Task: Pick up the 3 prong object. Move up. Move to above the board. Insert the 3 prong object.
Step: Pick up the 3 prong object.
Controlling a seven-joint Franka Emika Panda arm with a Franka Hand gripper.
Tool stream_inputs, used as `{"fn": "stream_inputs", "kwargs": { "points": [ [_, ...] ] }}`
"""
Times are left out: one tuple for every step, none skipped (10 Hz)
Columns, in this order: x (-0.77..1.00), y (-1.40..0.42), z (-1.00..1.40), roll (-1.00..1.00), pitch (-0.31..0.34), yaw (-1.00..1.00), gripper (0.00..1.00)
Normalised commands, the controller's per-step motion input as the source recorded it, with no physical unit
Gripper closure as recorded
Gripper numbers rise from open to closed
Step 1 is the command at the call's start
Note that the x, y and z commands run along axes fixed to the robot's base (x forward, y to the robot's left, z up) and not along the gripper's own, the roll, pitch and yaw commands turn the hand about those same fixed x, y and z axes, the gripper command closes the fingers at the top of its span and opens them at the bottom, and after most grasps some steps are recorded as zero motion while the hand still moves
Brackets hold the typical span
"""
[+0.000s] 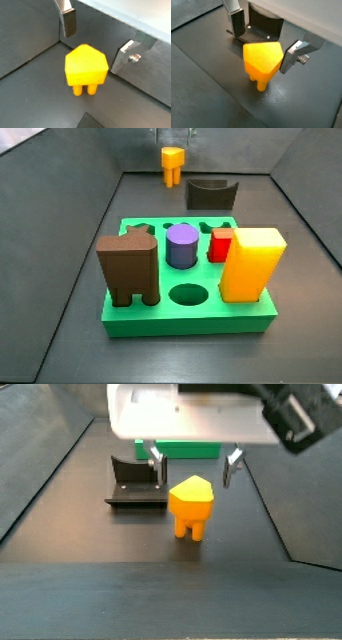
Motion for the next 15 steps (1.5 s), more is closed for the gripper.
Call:
{"fn": "stream_inputs", "kwargs": {
  "points": [
    [0.05, 0.04, -0.35, -0.15, -0.083, 0.00, 0.00],
    [0.05, 0.03, -0.33, -0.15, -0.076, 0.00, 0.00],
    [0.01, 0.01, -0.33, -0.15, -0.096, 0.00, 0.00],
    [0.01, 0.01, -0.36, -0.14, -0.119, 0.10, 0.00],
    [0.00, 0.03, -0.41, -0.13, -0.144, 0.23, 0.00],
    [0.00, 0.06, -0.39, -0.15, -0.156, 0.23, 0.00],
    [0.00, 0.02, -0.31, -0.16, -0.117, 0.15, 0.00],
    [0.00, 0.00, -0.27, -0.17, -0.097, 0.10, 0.00],
    [0.00, 0.00, -0.18, -0.15, -0.054, 0.01, 0.00],
    [0.00, 0.00, -0.14, -0.12, -0.043, 0.00, 0.00],
    [0.00, 0.00, -0.11, -0.04, -0.030, 0.11, 0.00],
    [0.00, 0.00, -0.05, 0.00, -0.021, 0.17, 0.00],
    [0.00, 0.00, 0.00, 0.00, -0.004, 0.00, 0.00],
    [0.00, 0.00, 0.00, 0.00, 0.000, 0.00, 0.00],
    [0.00, 0.00, 0.00, 0.00, 0.000, 0.00, 1.00]
  ]
}}
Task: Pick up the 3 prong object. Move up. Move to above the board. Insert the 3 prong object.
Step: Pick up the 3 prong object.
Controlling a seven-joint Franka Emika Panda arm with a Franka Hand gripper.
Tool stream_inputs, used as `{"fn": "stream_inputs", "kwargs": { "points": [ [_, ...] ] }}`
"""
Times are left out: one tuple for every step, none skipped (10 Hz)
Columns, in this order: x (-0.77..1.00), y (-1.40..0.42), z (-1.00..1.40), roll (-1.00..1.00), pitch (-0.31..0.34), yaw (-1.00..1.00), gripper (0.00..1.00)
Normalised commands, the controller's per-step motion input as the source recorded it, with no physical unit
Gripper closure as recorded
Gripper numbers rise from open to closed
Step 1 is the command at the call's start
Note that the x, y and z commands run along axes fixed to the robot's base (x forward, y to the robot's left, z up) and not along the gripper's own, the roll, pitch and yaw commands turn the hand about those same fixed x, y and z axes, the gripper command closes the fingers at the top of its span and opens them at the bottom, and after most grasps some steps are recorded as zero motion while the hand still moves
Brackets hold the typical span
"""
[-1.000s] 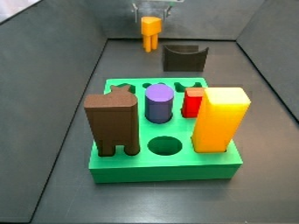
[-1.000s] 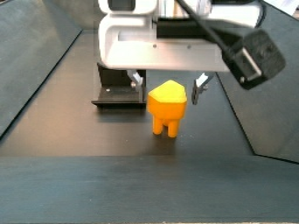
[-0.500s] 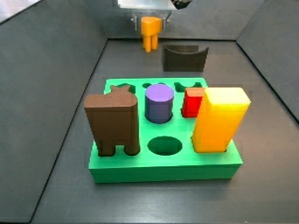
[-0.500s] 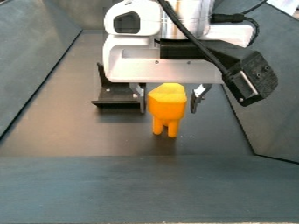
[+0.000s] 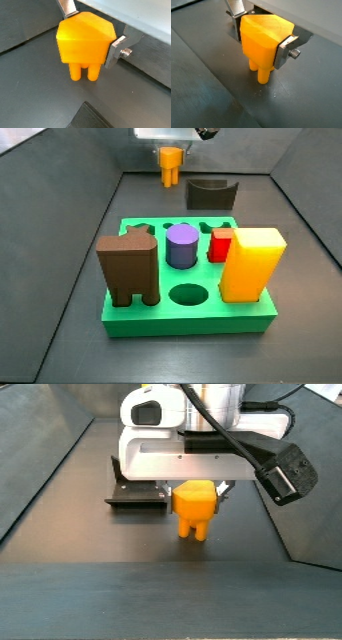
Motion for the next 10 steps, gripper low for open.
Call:
{"fn": "stream_inputs", "kwargs": {
  "points": [
    [0.00, 0.00, 0.00, 0.00, 0.000, 0.00, 1.00],
    [0.00, 0.00, 0.00, 0.00, 0.000, 0.00, 1.00],
    [0.00, 0.00, 0.00, 0.00, 0.000, 0.00, 1.00],
    [0.00, 0.00, 0.00, 0.00, 0.000, 0.00, 1.00],
    [0.00, 0.00, 0.00, 0.00, 0.000, 0.00, 1.00],
    [0.00, 0.00, 0.00, 0.00, 0.000, 0.00, 1.00],
    [0.00, 0.00, 0.00, 0.00, 0.000, 0.00, 1.00],
    [0.00, 0.00, 0.00, 0.00, 0.000, 0.00, 1.00],
    [0.00, 0.00, 0.00, 0.00, 0.000, 0.00, 1.00],
    [0.00, 0.00, 0.00, 0.00, 0.000, 0.00, 1.00]
  ]
}}
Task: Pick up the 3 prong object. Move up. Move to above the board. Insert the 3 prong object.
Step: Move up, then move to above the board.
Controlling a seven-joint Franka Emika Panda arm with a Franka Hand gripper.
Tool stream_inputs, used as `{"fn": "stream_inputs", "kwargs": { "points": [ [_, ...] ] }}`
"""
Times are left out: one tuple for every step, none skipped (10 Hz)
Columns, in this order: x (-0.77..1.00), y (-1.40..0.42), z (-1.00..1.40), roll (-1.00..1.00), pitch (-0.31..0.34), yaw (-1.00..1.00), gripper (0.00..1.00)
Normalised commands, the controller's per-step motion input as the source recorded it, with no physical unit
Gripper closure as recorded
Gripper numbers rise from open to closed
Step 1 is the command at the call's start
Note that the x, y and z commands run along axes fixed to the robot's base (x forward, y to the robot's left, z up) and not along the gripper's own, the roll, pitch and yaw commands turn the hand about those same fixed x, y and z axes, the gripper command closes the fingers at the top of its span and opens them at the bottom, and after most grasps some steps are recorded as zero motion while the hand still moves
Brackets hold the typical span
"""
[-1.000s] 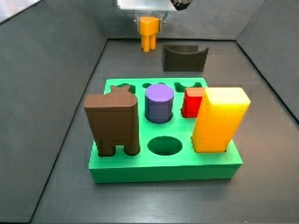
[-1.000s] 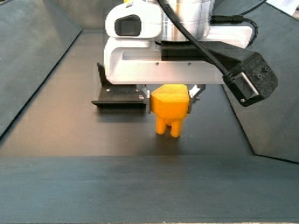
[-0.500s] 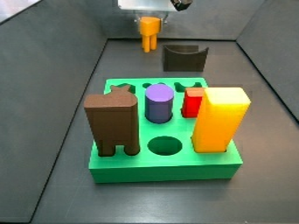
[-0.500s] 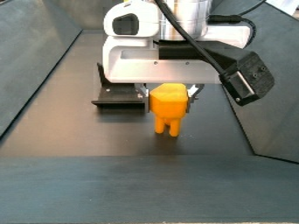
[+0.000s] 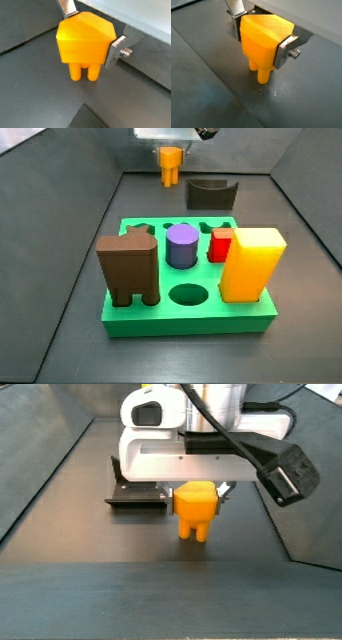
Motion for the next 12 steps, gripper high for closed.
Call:
{"fn": "stream_inputs", "kwargs": {
  "points": [
    [0.00, 0.00, 0.83, 0.00, 0.000, 0.00, 1.00],
    [0.02, 0.03, 0.80, 0.02, -0.021, -0.02, 1.00],
    [0.00, 0.02, 0.68, 0.04, -0.001, -0.03, 1.00],
    [-0.01, 0.01, 0.53, 0.06, 0.021, -0.03, 1.00],
    [-0.02, 0.00, 0.33, 0.08, 0.046, -0.02, 1.00],
    [-0.02, 0.00, 0.18, 0.09, 0.061, -0.01, 1.00],
    [0.12, 0.16, 1.00, -0.02, -0.030, -0.28, 1.00],
    [0.12, 0.16, 1.00, -0.04, -0.010, -0.24, 1.00],
    [0.11, 0.15, 1.00, -0.05, 0.013, -0.21, 1.00],
    [0.11, 0.14, 1.00, -0.05, 0.056, -0.13, 1.00],
    [0.10, 0.13, 1.00, -0.03, 0.080, -0.09, 1.00],
    [0.10, 0.12, 1.00, -0.01, 0.096, -0.06, 1.00]
  ]
}}
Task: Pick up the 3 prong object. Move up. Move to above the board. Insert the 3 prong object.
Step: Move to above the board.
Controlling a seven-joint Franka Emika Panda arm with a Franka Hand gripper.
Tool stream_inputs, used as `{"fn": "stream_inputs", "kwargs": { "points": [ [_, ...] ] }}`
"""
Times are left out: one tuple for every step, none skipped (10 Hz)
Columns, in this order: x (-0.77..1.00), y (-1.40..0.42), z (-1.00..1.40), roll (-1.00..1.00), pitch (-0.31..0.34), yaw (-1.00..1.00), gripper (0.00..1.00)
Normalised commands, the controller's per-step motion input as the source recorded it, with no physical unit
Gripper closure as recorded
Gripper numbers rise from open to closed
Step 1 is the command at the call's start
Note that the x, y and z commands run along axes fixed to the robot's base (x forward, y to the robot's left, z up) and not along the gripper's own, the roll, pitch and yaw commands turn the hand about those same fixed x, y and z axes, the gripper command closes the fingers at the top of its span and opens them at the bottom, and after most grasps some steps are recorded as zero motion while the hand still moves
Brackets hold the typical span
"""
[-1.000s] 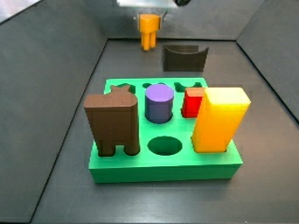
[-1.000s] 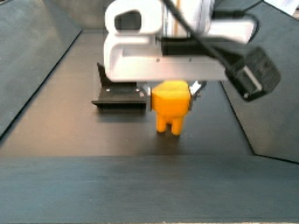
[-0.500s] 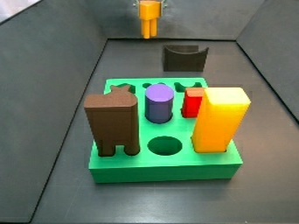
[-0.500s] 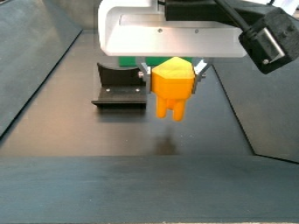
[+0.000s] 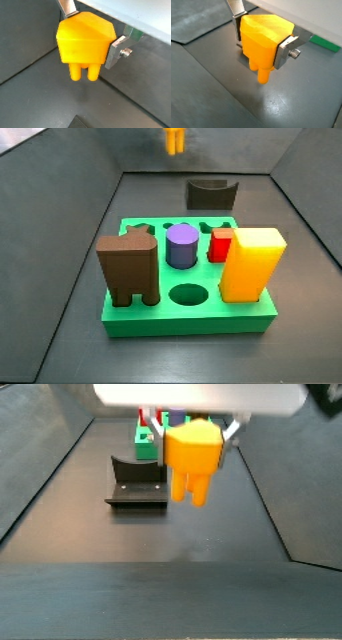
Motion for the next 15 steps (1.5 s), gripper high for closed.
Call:
{"fn": "stream_inputs", "kwargs": {
  "points": [
    [0.09, 0.12, 1.00, 0.00, 0.098, -0.05, 1.00],
    [0.08, 0.10, 1.00, 0.00, 0.099, -0.03, 1.00],
    [0.07, 0.10, 1.00, 0.01, 0.099, -0.02, 1.00],
    [0.06, 0.08, 1.00, 0.01, 0.104, -0.01, 1.00],
    [0.05, 0.07, 0.98, 0.02, 0.104, 0.00, 1.00],
    [0.04, 0.05, 0.82, 0.03, 0.105, 0.00, 1.00],
    [0.03, 0.03, 0.67, 0.03, 0.106, 0.01, 1.00],
    [0.01, 0.02, 0.47, 0.04, 0.109, 0.01, 1.00],
    [0.01, 0.01, 0.32, 0.04, 0.107, 0.02, 1.00],
    [0.01, 0.01, 0.17, 0.03, 0.103, 0.02, 1.00],
    [-0.07, -1.00, 0.11, 0.13, 0.391, 0.10, 1.00],
    [-0.07, -1.00, 0.11, 0.15, 0.363, 0.10, 1.00],
    [-0.07, -1.00, 0.11, 0.17, 0.253, 0.07, 1.00],
    [-0.08, -1.00, 0.11, 0.09, 0.133, 0.04, 1.00],
    [-0.08, -1.00, 0.11, 0.06, 0.061, 0.03, 1.00]
  ]
}}
